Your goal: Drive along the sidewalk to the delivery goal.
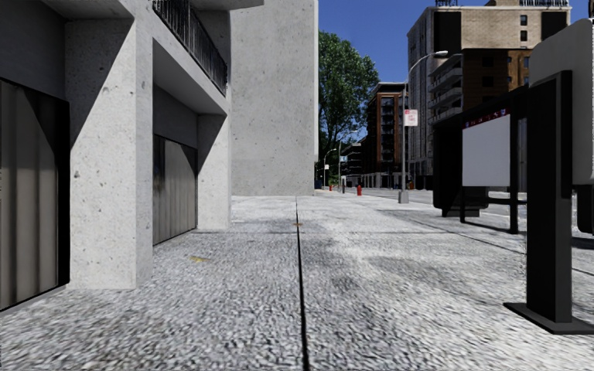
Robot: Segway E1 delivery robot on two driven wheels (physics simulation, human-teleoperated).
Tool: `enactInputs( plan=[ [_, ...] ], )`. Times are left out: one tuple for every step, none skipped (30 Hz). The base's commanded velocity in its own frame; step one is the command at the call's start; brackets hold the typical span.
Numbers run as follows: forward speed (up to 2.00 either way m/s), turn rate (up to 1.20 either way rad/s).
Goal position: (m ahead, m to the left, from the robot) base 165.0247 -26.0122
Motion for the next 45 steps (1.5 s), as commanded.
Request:
enactInputs(
  plan=[
    [2.0,0.0],
    [2.0,0.0],
    [2.0,0.0],
    [2.0,0.0],
    [2.0,0.0],
    [2.0,0.0],
    [2.0,0.0],
    [2.0,0.0],
    [2.0,0.0],
    [2.0,0.0],
    [2.0,0.0],
    [2.0,0.0],
    [2.0,0.0],
    [2.0,0.0],
    [2.0,0.0],
    [2.0,0.0],
    [2.0,0.0],
    [2.0,0.0],
    [2.0,0.0],
    [2.0,0.0],
    [2.0,0.0],
    [2.0,0.0],
    [2.0,0.0],
    [2.0,0.0],
    [2.0,0.0],
    [2.0,0.0],
    [2.0,0.0],
    [2.0,0.0],
    [2.0,0.0],
    [2.0,0.0],
    [2.0,-0.11],
    [2.0,-0.22],
    [2.0,-0.36],
    [2.0,-0.54],
    [2.0,-0.54],
    [2.0,-0.73],
    [2.0,-0.9],
    [2.0,-1.0],
    [2.0,-1.01],
    [2.0,-1.01],
    [2.0,-1.01],
    [2.0,-1.02],
    [2.0,-1.02],
    [2.0,-0.69],
    [2.0,0.0]
  ],
)
